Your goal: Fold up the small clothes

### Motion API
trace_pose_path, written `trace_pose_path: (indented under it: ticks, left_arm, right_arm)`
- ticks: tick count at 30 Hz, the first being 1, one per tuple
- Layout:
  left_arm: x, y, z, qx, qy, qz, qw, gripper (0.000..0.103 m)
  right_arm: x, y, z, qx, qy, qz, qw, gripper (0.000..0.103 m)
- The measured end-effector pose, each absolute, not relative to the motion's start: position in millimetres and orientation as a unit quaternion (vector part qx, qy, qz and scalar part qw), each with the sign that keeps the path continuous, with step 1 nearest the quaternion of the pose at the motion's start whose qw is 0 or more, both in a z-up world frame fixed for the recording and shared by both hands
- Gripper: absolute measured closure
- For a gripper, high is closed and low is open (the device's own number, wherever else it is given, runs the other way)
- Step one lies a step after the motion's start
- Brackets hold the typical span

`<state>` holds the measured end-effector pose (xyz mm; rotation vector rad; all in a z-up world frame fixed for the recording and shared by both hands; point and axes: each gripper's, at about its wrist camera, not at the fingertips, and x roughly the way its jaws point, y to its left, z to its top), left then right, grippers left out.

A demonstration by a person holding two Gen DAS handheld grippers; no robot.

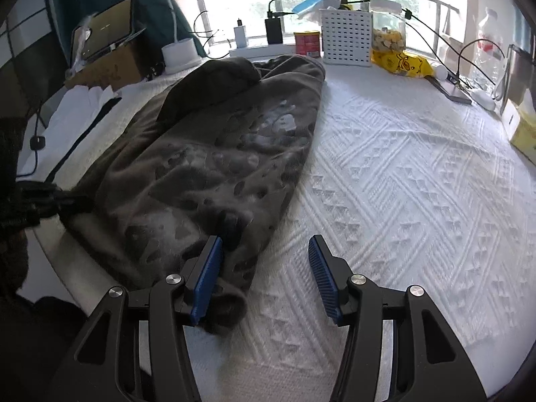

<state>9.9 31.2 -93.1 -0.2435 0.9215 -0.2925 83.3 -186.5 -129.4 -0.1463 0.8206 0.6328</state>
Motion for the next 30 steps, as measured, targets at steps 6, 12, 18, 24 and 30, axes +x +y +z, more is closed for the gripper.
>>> trace_pose_path:
  ticks: [6,12,18,24,30]
  left_arm:
    - [2.8,37.0,-89.1,-0.112,0.453,-0.135,0.874,0.101]
    - [9.1,37.9,-89.9,-0.102,0.462,-0.117,0.873,0.098]
    - [32.8,39.2,-69.0,-0.088,0.426,-0.086,0.896,0.052]
    - [70.7,26.2,-62.1,-0.053,0.427,-0.083,0.899,0.052]
    - [107.6,12.4,-56.7,-0.017,0.423,-0.085,0.902,0.052]
  right_arm:
    - [73.7,-186.1,-124.2,-0.082,0.388,0.302,0.867,0.046]
    - [87.0,-194.8,-113.2,-0.063,0.377,0.286,0.878,0.046]
    - [108.0,-189.2,-105.0,-0.059,0.373,0.293,0.878,0.046]
    - [133.3,-189.1,-98.3,-0.051,0.37,0.297,0.879,0.046]
    - [159.2,-194.0,-95.5,-0.038,0.371,0.294,0.88,0.046]
